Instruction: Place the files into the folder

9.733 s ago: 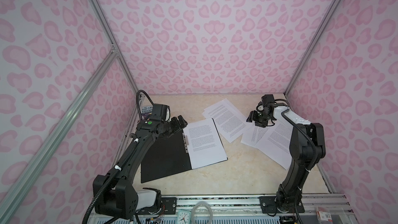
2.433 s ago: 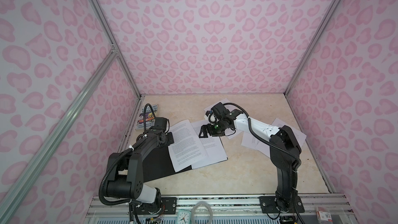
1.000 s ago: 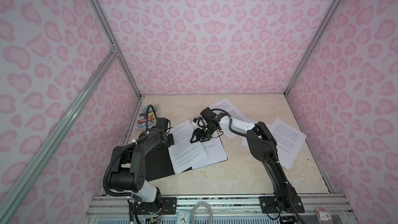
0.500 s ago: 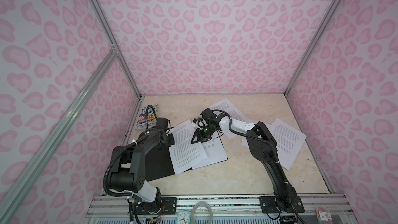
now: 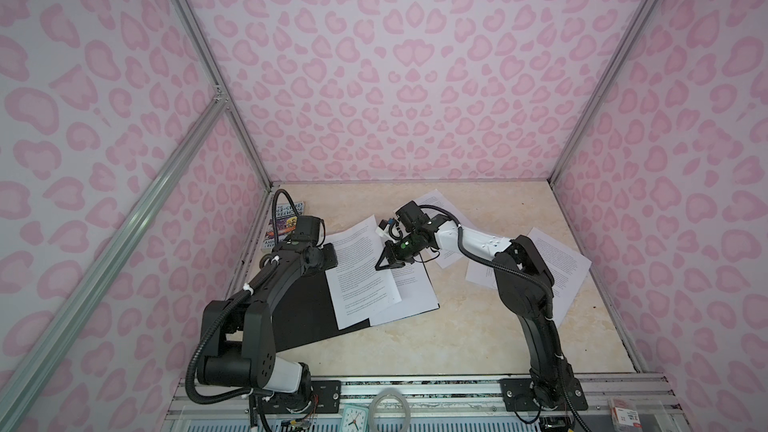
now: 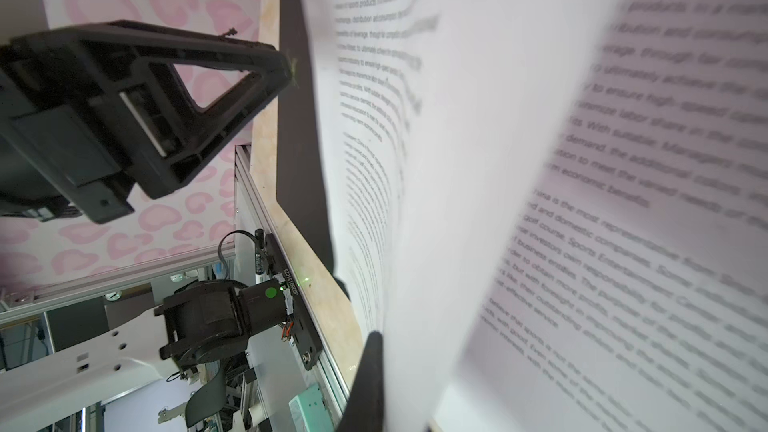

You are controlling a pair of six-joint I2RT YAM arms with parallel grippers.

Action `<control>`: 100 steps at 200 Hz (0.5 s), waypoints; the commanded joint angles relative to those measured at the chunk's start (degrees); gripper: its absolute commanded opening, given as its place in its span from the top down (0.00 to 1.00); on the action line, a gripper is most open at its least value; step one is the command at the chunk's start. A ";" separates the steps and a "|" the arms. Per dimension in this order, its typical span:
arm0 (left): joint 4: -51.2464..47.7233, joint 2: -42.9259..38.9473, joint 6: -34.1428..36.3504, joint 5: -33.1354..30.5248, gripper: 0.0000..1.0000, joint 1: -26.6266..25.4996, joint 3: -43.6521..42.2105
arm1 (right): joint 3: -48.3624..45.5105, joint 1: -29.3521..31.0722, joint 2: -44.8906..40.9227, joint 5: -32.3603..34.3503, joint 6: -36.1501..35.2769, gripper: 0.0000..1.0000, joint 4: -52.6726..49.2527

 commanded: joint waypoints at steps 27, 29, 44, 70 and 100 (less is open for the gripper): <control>-1.86 -8.44 -6.17 6.70 0.02 -1.11 6.64 | -8.00 -6.44 -6.45 1.93 -4.48 1.00 -4.80; -2.20 -8.66 -6.33 6.75 0.02 -1.34 6.99 | -8.26 -6.81 -6.62 2.26 -4.98 1.00 -5.49; -4.89 -9.67 -7.47 6.37 0.02 -3.58 9.09 | -9.60 -8.84 -7.49 7.27 -9.13 1.00 -11.04; -5.69 -11.82 -10.43 6.38 0.02 -8.07 9.54 | -9.72 -11.30 -6.76 12.72 -12.52 1.00 -15.55; -3.47 -13.44 -13.29 8.23 0.02 -11.56 9.39 | -6.71 -11.13 -3.71 13.13 -12.31 1.00 -15.67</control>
